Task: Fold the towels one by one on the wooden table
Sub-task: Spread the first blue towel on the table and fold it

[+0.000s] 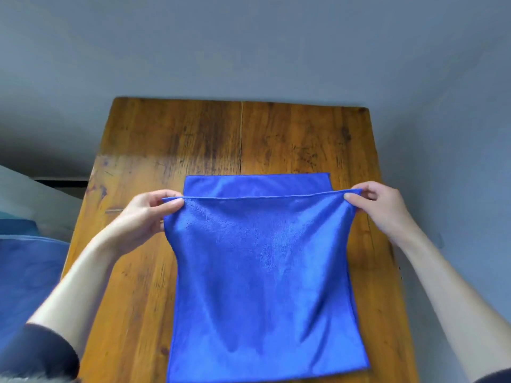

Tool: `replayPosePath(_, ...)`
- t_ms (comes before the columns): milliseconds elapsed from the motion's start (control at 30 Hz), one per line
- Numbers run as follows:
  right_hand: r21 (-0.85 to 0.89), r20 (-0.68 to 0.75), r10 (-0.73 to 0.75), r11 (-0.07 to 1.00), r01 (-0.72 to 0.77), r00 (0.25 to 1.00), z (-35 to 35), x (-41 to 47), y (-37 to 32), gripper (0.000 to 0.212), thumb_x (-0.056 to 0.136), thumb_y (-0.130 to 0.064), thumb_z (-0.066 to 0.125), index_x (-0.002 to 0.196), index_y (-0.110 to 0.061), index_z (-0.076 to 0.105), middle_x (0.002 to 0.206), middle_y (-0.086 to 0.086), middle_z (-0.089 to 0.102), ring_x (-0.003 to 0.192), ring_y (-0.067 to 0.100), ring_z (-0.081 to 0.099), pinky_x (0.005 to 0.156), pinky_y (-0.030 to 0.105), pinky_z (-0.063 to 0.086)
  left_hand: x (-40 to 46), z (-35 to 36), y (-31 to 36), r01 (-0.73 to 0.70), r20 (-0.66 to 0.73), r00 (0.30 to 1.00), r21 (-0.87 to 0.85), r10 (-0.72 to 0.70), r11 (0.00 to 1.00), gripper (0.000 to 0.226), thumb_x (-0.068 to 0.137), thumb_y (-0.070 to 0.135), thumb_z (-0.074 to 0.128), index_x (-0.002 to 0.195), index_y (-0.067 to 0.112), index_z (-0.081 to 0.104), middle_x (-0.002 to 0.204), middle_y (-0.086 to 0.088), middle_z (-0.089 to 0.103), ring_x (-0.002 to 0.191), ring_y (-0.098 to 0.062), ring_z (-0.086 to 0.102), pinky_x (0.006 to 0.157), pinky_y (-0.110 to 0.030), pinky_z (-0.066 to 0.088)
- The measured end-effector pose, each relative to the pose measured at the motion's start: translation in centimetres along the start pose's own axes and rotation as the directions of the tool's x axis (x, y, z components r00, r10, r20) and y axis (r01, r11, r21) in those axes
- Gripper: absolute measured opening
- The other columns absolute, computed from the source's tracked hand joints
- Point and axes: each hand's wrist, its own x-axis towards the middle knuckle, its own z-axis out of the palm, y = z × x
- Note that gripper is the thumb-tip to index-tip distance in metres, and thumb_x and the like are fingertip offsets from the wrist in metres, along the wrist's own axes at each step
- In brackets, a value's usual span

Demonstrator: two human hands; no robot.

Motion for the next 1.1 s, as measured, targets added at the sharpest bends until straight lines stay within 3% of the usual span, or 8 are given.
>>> replayPosePath(100, 0.094, -0.096, -0.018, 0.995, 0.027, 0.995, 0.0, 1.3, -0.1, 0.019, 0.085, -0.010, 0.064, 0.073, -0.024, 0.064, 0.073, -0.004, 0.066, 0.061, -0.001, 0.060, 0.061, 0.015, 0.050, 1.0, -0.3, 0.7, -0.075, -0.109, 0.991, -0.020, 0.072, 0.997, 0.011, 0.083, 0.019, 0.061, 0.083, 0.016, 0.071, 0.074, 0.005, 0.069, 0.063, -0.003, 0.062, 0.053, -0.015, 0.050)
replayPosePath(233, 0.019, -0.166, -0.012, 1.000, 0.015, 0.986, 1.6, 4.3, 0.6, 0.007, 0.087, -0.013, 0.062, 0.080, -0.015, 0.064, 0.076, 0.001, 0.063, 0.071, 0.012, 0.057, 0.072, 0.032, 0.048, 4.6, 0.6, -0.2, -0.076, -0.390, 0.898, 0.321, 0.205, 0.944, 0.011, 0.090, 0.015, 0.059, 0.082, 0.019, 0.066, 0.072, 0.004, 0.065, 0.070, -0.008, 0.057, 0.065, -0.023, 0.049)
replayPosePath(300, -0.157, -0.149, -0.040, 0.987, 0.016, 0.988, 2.6, 5.9, 1.3, 0.005, 0.086, -0.014, 0.062, 0.085, -0.010, 0.065, 0.081, 0.003, 0.064, 0.076, 0.016, 0.056, 0.071, 0.028, 0.042, 6.4, 1.0, -0.9, -0.017, -0.434, 0.854, 0.528, 0.287, 0.849, 0.007, 0.088, 0.018, 0.061, 0.083, 0.019, 0.066, 0.078, 0.001, 0.065, 0.075, -0.013, 0.055, 0.067, -0.023, 0.042)
replayPosePath(500, -0.525, 0.051, -0.092, 0.845, 0.105, 0.994, 4.0, 8.4, 2.6, 0.006, 0.085, -0.012, 0.063, 0.089, -0.009, 0.066, 0.122, 0.011, 0.061, 0.114, 0.027, 0.053, 0.093, 0.027, 0.036, 9.3, 0.3, -2.6, -0.019, -0.222, 0.872, 0.876, 0.437, 0.483, 0.009, 0.087, 0.014, 0.062, 0.091, 0.009, 0.069, 0.140, -0.010, 0.047, 0.133, -0.024, 0.036, 0.106, -0.032, 0.026)
replayPosePath(633, -0.537, 0.136, -0.154, 0.819, 0.203, 0.979, 4.5, 8.7, 2.3, 0.005, 0.084, -0.011, 0.065, 0.080, -0.014, 0.063, 0.108, 0.008, 0.061, 0.103, 0.027, 0.056, 0.088, 0.030, 0.041, 9.7, -0.1, -3.0, -0.033, -0.151, 0.905, 0.908, 0.398, 0.418, 0.006, 0.087, 0.015, 0.063, 0.091, 0.012, 0.066, 0.137, -0.007, 0.049, 0.128, -0.025, 0.037, 0.104, -0.034, 0.030)
replayPosePath(933, -0.498, 0.165, -0.007, 0.863, 0.089, 0.986, 4.6, 8.9, 1.4, 0.011, 0.085, -0.016, 0.064, 0.076, -0.021, 0.060, 0.094, 0.001, 0.055, 0.089, 0.016, 0.048, 0.077, 0.023, 0.032, 10.0, 0.9, -1.5, 0.048, -0.230, 0.950, 0.778, 0.213, 0.626, 0.012, 0.082, 0.018, 0.067, 0.072, 0.020, 0.060, 0.083, -0.001, 0.057, 0.075, -0.016, 0.050, 0.062, -0.023, 0.033)
replayPosePath(1000, -0.498, 0.155, 0.008, 0.864, 0.071, 0.988, 4.5, 8.5, 1.2, 0.011, 0.086, -0.015, 0.064, 0.076, -0.019, 0.060, 0.092, 0.000, 0.057, 0.087, 0.015, 0.049, 0.075, 0.023, 0.033, 9.6, 0.9, -1.0, 0.088, -0.256, 0.963, 0.599, 0.086, 0.796, 0.012, 0.082, 0.018, 0.068, 0.072, 0.017, 0.061, 0.074, -0.002, 0.057, 0.065, -0.014, 0.046, 0.055, -0.020, 0.032)
replayPosePath(1100, -0.497, 0.133, 0.011, 0.866, 0.057, 0.991, 4.6, 7.6, 0.6, 0.016, 0.086, -0.014, 0.064, 0.072, -0.021, 0.059, 0.083, -0.003, 0.059, 0.080, 0.014, 0.052, 0.063, 0.023, 0.036, 8.7, 0.6, 0.0, 0.120, -0.225, 0.973, 0.311, -0.049, 0.943, 0.009, 0.083, 0.011, 0.068, 0.076, 0.011, 0.063, 0.075, -0.007, 0.059, 0.072, -0.018, 0.047, 0.066, -0.025, 0.037)
